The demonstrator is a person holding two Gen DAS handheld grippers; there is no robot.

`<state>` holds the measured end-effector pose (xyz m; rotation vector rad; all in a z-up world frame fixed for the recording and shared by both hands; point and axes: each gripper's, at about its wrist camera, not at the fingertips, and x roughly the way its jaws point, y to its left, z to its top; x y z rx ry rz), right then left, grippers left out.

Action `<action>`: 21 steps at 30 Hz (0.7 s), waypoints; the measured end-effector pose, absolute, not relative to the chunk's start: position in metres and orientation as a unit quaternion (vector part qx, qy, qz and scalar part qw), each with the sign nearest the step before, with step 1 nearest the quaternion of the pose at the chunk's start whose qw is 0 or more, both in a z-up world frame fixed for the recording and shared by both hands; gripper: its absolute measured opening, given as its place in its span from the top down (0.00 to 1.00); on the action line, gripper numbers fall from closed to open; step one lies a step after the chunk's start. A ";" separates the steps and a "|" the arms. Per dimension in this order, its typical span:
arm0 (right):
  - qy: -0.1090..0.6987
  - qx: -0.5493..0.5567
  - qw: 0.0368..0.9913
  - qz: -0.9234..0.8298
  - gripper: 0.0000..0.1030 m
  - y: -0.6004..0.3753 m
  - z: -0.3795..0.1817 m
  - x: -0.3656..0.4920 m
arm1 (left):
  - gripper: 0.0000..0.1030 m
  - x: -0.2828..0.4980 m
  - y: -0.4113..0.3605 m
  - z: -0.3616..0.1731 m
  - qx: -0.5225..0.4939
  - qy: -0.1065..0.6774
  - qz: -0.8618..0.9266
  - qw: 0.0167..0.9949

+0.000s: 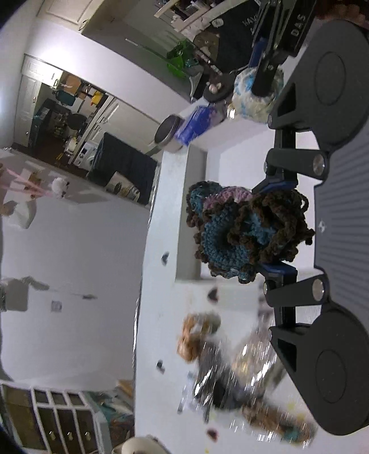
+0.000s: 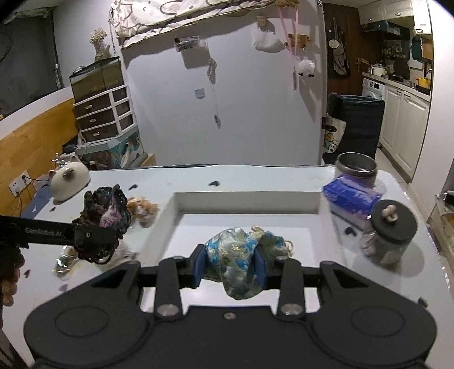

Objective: Organize soft objects
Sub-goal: 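Carry both items into the white tray and open both grippers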

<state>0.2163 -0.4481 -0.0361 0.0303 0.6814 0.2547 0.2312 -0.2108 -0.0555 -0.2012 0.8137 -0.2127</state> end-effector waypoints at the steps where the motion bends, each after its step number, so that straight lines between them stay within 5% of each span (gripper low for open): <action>1: 0.334 0.014 0.934 0.125 0.64 -0.456 -0.037 0.219 | 0.54 0.233 -0.221 -0.058 -0.100 0.398 -0.107 0.906; 21: 0.370 -0.026 0.904 0.212 0.63 -0.519 -0.095 0.275 | 0.53 0.285 -0.328 -0.121 -0.104 0.496 -0.107 0.855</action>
